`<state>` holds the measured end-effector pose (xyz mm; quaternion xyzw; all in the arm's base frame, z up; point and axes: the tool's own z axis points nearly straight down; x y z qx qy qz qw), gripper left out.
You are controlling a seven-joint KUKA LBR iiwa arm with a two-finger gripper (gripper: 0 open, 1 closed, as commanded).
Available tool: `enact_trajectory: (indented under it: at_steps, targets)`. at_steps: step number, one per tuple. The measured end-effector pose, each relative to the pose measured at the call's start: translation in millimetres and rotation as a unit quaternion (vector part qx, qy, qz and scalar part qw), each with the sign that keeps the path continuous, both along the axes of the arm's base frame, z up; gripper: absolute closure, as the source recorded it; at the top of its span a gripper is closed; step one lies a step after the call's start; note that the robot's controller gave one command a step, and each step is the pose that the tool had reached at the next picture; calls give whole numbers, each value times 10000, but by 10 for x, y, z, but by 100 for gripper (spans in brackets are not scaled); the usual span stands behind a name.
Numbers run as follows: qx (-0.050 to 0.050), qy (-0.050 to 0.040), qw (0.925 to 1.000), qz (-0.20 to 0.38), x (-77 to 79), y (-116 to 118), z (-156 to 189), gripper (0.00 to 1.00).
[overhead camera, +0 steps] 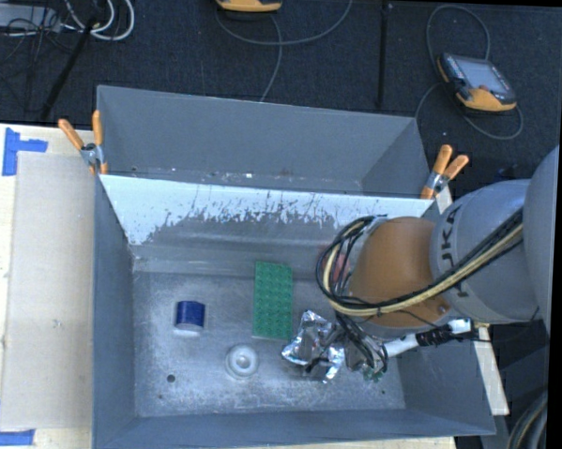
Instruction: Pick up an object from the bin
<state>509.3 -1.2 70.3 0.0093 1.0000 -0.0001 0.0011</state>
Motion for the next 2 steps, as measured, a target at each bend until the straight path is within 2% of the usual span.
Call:
enact_trajectory:
  at_steps: [1, 2]
  targets:
    - [-2, -21, 9998, 219, -175, -21, 1192, 100]
    - [-2, -9, 9893, 1457, -20, 16, 1873, 100]
